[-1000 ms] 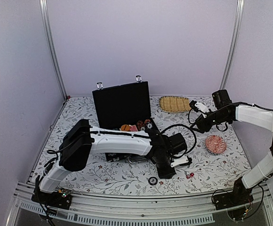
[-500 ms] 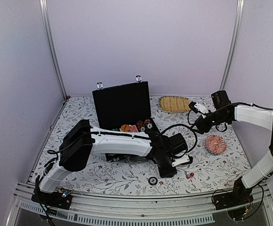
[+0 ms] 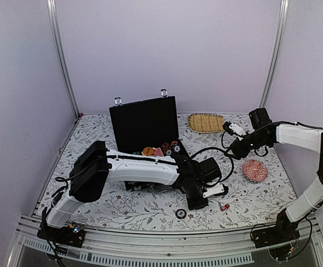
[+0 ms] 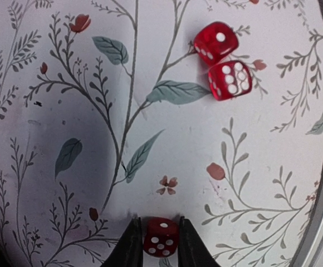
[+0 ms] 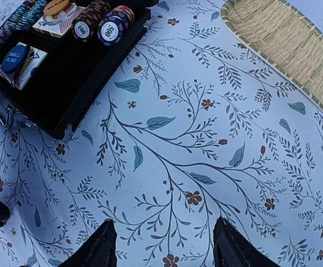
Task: Pack up texas hold em set
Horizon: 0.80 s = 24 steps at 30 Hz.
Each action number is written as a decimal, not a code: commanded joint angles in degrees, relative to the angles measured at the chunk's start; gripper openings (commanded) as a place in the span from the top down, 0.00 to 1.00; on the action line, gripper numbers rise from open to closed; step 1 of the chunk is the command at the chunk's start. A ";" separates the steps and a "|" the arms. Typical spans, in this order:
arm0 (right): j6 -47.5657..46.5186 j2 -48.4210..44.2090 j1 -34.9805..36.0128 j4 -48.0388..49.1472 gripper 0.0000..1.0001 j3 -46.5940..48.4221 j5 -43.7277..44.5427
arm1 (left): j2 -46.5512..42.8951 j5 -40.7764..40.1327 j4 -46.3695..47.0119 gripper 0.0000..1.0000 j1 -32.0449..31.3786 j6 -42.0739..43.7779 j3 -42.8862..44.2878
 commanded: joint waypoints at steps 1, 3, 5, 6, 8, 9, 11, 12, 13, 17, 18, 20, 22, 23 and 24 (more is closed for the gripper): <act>-0.63 0.85 -0.19 -0.69 0.39 0.34 -1.14 | -1.89 1.49 -2.66 0.80 -0.27 0.19 -2.12; -0.59 0.72 -0.20 -0.78 0.39 0.35 -1.10 | -3.17 1.83 -2.65 0.81 0.01 -0.26 -2.40; -0.59 0.57 -0.18 -0.77 0.40 0.35 -1.06 | -5.01 1.91 -2.69 0.82 0.51 -0.61 -2.86; -0.59 0.46 -0.18 -0.78 0.40 0.29 -0.98 | -6.08 1.86 -2.69 0.82 0.84 -0.80 -3.04; -0.59 0.33 -0.16 -0.78 0.40 0.28 -0.95 | -8.59 1.59 -2.33 0.83 1.79 -1.34 -3.83; -0.59 0.32 -0.20 -0.78 0.40 0.22 -1.02 | -9.86 1.23 -2.30 0.83 2.36 -1.53 -4.32; -0.59 0.32 -0.19 -0.78 0.40 0.24 -1.22 | -12.81 0.15 -1.98 0.83 3.90 -1.78 -6.07; -0.59 0.39 -0.20 -0.78 0.40 0.22 -1.31 | -14.31 -0.44 -1.68 0.82 4.83 -1.87 -7.20; -0.59 0.48 -0.20 -0.78 0.40 0.26 -1.34 | -15.86 -0.93 -1.18 0.83 6.04 -2.04 -8.54; -0.68 0.56 -0.20 -0.82 0.40 0.34 -1.48 | -22.03 -3.33 1.61 0.83 11.47 -2.01 -15.02; -0.72 0.51 -0.17 -0.78 0.40 0.34 -1.54 | -23.27 -3.83 2.49 0.83 13.55 -1.96 -16.54; -0.70 0.42 -0.20 -0.86 0.40 0.31 -1.58 | -25.57 -3.73 3.80 0.83 16.79 -1.70 -19.05; -0.76 0.28 -0.21 -0.87 0.40 0.35 -1.67 | -26.69 -4.12 4.36 0.83 19.54 -1.44 -20.51; -0.83 0.24 -0.20 -0.91 0.40 0.23 -1.74 | -26.81 -4.52 4.46 0.83 20.74 -1.07 -21.04; -0.78 0.16 -0.20 -0.94 0.40 0.22 -1.75 | -26.82 -5.15 4.57 0.83 21.87 -0.88 -21.47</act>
